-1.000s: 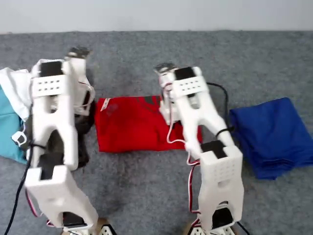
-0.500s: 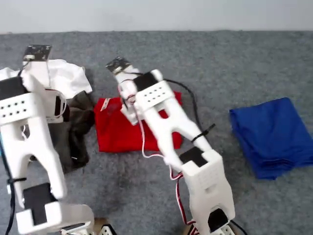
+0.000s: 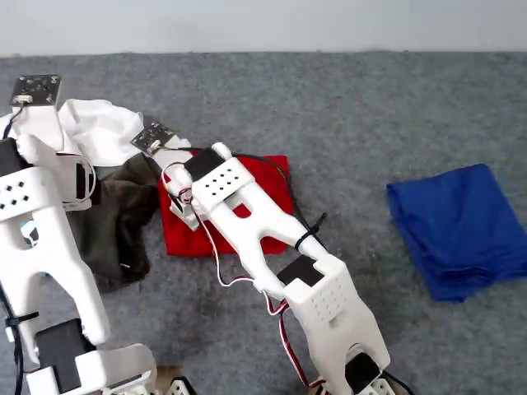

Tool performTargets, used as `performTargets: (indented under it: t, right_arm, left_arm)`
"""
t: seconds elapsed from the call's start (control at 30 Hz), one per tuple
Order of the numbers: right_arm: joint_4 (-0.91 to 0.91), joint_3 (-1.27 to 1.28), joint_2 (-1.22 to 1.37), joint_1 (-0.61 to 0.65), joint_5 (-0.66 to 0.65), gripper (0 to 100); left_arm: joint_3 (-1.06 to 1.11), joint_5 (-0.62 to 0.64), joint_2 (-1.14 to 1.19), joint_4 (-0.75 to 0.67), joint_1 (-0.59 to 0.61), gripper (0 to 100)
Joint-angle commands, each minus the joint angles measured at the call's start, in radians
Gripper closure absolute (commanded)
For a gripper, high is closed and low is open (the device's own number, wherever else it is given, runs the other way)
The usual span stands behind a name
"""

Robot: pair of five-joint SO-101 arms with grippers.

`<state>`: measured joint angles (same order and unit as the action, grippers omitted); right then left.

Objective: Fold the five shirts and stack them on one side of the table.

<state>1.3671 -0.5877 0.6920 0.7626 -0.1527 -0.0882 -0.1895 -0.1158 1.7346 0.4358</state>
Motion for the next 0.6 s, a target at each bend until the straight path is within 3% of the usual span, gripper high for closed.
performTargets:
  t: [0.0,0.57]
  right_arm:
    - [-0.027,-0.038,-0.001,0.007,0.003,98.8]
    - [-0.15,-0.038,0.002,0.073,0.002,95.8]
  left_arm:
    - [-0.002,-0.003,-0.04,0.02,0.006,85]
    - [-0.005,-0.005,-0.038,0.018,0.005,85]
